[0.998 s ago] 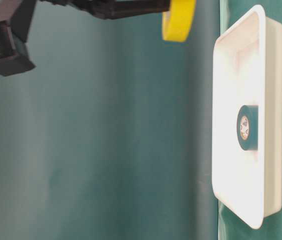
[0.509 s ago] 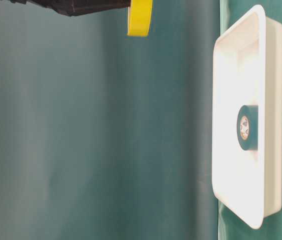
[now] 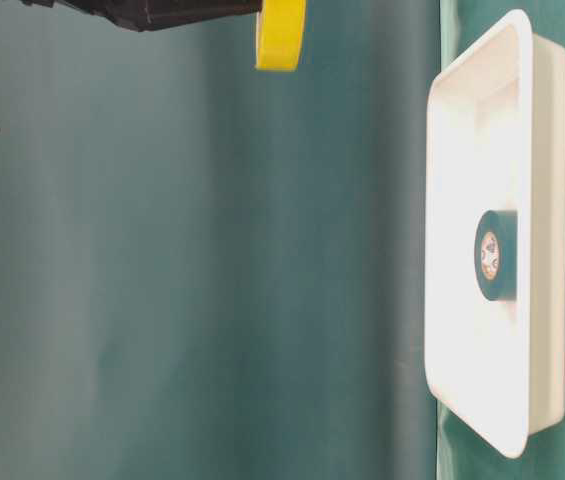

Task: Pick up the tape from a random location and place it into the white case.
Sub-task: 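Carry the yellow roll with the right gripper up over the tray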

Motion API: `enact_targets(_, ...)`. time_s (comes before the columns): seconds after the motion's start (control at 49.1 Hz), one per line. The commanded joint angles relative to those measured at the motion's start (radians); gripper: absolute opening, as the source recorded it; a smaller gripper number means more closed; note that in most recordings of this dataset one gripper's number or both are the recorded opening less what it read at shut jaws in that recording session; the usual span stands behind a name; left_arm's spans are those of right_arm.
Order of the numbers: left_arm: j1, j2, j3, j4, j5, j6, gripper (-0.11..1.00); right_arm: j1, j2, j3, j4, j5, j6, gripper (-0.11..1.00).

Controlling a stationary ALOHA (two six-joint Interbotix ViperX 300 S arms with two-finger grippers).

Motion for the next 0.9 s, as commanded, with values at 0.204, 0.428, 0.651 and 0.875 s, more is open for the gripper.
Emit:
enact_targets(0.204,-0.003,0.006,-0.009,-0.003,-0.009,-0.002,0.95,0.003,-0.023,-0.028,0.0,0.0,0.002,0.3)
enact_targets(0.428,-0.002,0.006,-0.009,-0.003,-0.009,-0.002,0.95,0.003,-0.023,-0.028,-0.008,-0.002,0.002,0.3)
enact_targets(0.651,-0.003,0.006,-0.009,-0.003,-0.009,-0.002,0.95,-0.005,-0.023,-0.026,-0.054,-0.003,0.003,0.3)
enact_targets(0.875,-0.002,0.006,-0.009,-0.003,-0.009,-0.002,0.95,-0.064,-0.023,-0.021,-0.112,-0.002,0.026,0.3)
